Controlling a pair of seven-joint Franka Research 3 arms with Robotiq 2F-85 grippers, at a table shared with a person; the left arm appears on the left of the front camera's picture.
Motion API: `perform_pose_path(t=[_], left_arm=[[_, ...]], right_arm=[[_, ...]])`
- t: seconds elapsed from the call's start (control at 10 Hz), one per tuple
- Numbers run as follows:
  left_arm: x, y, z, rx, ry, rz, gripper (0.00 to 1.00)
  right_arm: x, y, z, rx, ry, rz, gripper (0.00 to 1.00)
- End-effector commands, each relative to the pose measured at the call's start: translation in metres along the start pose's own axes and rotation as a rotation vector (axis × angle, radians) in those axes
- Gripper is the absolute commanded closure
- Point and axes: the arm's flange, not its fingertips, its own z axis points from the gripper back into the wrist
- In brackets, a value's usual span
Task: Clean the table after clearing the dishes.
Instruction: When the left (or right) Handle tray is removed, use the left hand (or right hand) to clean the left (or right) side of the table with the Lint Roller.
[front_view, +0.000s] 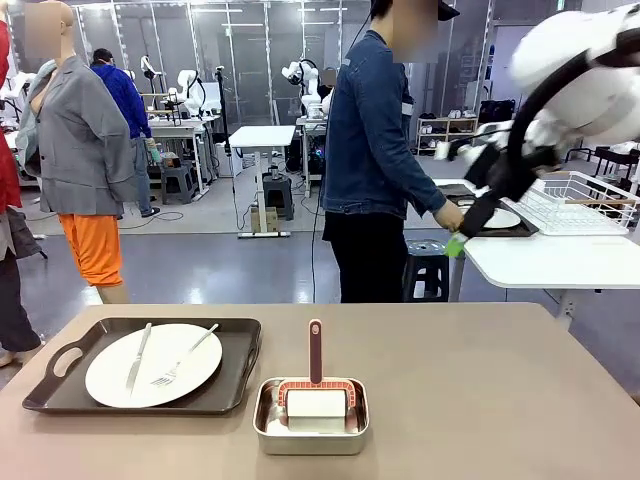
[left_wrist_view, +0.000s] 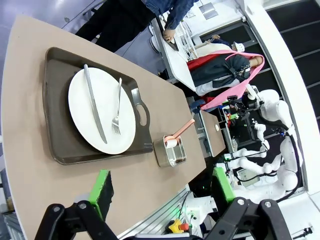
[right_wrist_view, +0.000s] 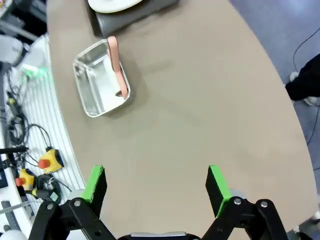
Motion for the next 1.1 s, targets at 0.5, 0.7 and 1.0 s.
perform_pose_path(t=[0.5,0.7,1.0], left_arm=[[-0.002,-0.001,0.002,-0.013,-0.002,-0.008,0.00],[-0.002,-0.001,0.002,-0.013,-0.002,-0.008,0.00],[-0.002,-0.001,0.002,-0.013,-0.002,-0.008,0.00]], right_arm=[[0.037,0.023,-0.058,-0.046,0.116,0.080,0.00],[0.037,0.023,-0.058,-0.046,0.116,0.080,0.00],[0.037,0.023,-0.058,-0.046,0.116,0.080,0.00]])
